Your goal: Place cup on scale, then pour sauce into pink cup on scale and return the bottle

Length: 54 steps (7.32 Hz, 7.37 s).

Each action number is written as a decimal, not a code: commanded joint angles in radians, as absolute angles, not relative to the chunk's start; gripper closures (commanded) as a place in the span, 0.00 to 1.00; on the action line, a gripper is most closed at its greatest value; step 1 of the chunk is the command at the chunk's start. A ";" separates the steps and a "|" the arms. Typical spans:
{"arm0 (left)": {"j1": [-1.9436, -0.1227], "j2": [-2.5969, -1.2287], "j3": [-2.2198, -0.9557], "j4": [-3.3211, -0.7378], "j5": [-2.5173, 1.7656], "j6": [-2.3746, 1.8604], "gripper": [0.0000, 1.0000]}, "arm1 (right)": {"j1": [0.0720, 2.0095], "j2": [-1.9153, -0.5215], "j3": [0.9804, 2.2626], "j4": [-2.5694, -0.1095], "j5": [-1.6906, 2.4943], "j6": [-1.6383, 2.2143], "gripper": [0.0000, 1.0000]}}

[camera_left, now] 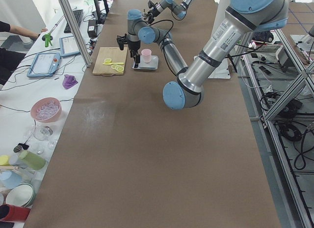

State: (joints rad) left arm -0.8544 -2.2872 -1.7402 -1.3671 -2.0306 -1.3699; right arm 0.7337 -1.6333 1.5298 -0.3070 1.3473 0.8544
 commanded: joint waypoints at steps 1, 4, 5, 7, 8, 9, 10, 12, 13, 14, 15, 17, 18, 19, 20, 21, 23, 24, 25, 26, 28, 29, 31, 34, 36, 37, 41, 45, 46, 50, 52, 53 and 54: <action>-0.854 -2.281 -1.740 -1.368 -2.031 -1.370 0.02 | 0.723 -1.631 1.525 -0.307 1.322 0.854 0.05; -0.854 -2.281 -1.741 -1.370 -2.031 -1.370 0.02 | 0.721 -1.631 1.525 -0.307 1.321 0.854 0.46; -0.854 -2.281 -1.741 -1.368 -2.031 -1.370 0.02 | 0.721 -1.632 1.525 -0.307 1.322 0.854 0.61; -0.854 -2.281 -1.741 -1.368 -2.033 -1.370 0.02 | 0.722 -1.632 1.535 -0.305 1.322 0.853 1.00; -0.854 -2.281 -1.741 -1.368 -2.033 -1.370 0.02 | 0.726 -1.638 1.560 -0.302 1.328 0.851 1.00; -0.854 -2.281 -1.741 -1.368 -2.033 -1.370 0.02 | 0.726 -1.641 1.575 -0.302 1.333 0.838 1.00; -0.856 -2.281 -1.741 -1.368 -2.033 -1.370 0.02 | 0.726 -1.634 1.591 -0.305 1.339 0.835 1.00; -0.862 -2.276 -1.743 -1.367 -2.034 -1.339 0.02 | 0.753 -1.615 1.652 -0.336 1.406 0.789 1.00; -0.865 -2.273 -1.743 -1.367 -2.034 -1.338 0.02 | 0.799 -1.582 1.663 -0.359 1.490 0.732 1.00; -0.873 -2.272 -1.744 -1.367 -2.034 -1.336 0.02 | 0.808 -1.539 1.672 -0.415 1.496 0.729 1.00; -0.876 -2.266 -1.747 -1.367 -2.036 -1.336 0.02 | 0.808 -1.502 1.689 -0.489 1.479 0.729 1.00; -0.897 -2.246 -1.749 -1.368 -2.037 -1.301 0.02 | 0.770 -1.465 1.805 -0.746 1.331 0.590 1.00; -0.916 -2.228 -1.749 -1.371 -2.037 -1.295 0.02 | 0.769 -1.447 1.840 -0.812 1.325 0.572 1.00; -0.939 -2.218 -1.750 -1.368 -2.054 -1.284 0.02 | 0.744 -1.437 1.857 -0.828 1.286 0.522 1.00; -0.962 -2.189 -1.753 -1.368 -2.083 -1.276 0.02 | 0.680 -1.433 1.871 -0.851 1.199 0.517 1.00; -0.972 -2.157 -1.765 -1.370 -2.085 -1.275 0.02 | 0.585 -1.405 1.890 -0.911 1.086 0.518 1.00; -1.006 -2.099 -1.776 -1.374 -2.104 -1.241 0.02 | 0.447 -1.382 1.902 -0.995 0.886 0.515 1.00; -1.020 -2.079 -1.776 -1.391 -2.121 -1.235 0.02 | 0.421 -1.382 1.913 -1.050 0.830 0.491 1.00; -1.026 -2.057 -1.776 -1.416 -2.123 -1.235 0.02 | 0.401 -1.365 1.913 -1.081 0.781 0.415 1.00; -1.028 -2.040 -1.776 -1.437 -2.125 -1.233 0.02 | 0.379 -1.350 1.914 -1.133 0.734 0.388 1.00; -1.042 -2.037 -1.772 -1.439 -2.129 -1.232 0.02 | 0.332 -1.278 1.914 -1.243 0.646 0.387 1.00; -1.049 -2.037 -1.772 -1.439 -2.131 -1.230 0.02 | 0.318 -1.258 1.914 -1.308 0.611 0.387 1.00; -1.063 -2.037 -1.772 -1.439 -2.143 -1.230 0.02 | 0.311 -1.175 1.913 -1.481 0.594 0.384 1.00; -1.069 -2.037 -1.770 -1.437 -2.163 -1.210 0.02 | 0.310 -1.160 1.910 -1.641 0.520 0.304 1.00; -1.069 -2.020 -1.775 -1.439 -2.163 -1.209 0.02 | 0.288 -1.126 1.899 -1.718 0.493 0.301 1.00; -1.071 -2.017 -1.775 -1.439 -2.163 -1.207 0.02 | 0.276 -1.103 1.895 -1.726 0.489 0.299 1.00; -1.083 -2.000 -1.770 -1.440 -2.163 -1.177 0.02 | 0.268 -1.037 1.815 -1.795 0.456 0.301 1.00; -1.083 -2.000 -1.772 -1.440 -2.163 -1.177 0.02 | 0.270 -1.046 1.743 -1.796 0.454 0.304 1.00; -1.083 -2.000 -1.769 -1.440 -2.163 -1.175 0.02 | 0.271 -1.045 1.727 -1.796 0.453 0.304 1.00; -1.083 -1.988 -1.766 -1.440 -2.163 -1.149 0.02 | 0.278 -0.985 1.664 -1.845 0.430 0.301 1.00; -1.085 -1.987 -1.764 -1.440 -2.163 -1.144 0.02 | 0.290 -0.985 1.646 -1.862 0.408 0.301 1.00; -1.085 -1.987 -1.764 -1.440 -2.163 -1.143 0.02 | 0.294 -0.985 1.640 -1.862 0.400 0.301 1.00; -1.085 -1.987 -1.756 -1.442 -2.163 -1.143 0.02 | 0.296 -0.983 1.634 -1.862 0.391 0.301 1.00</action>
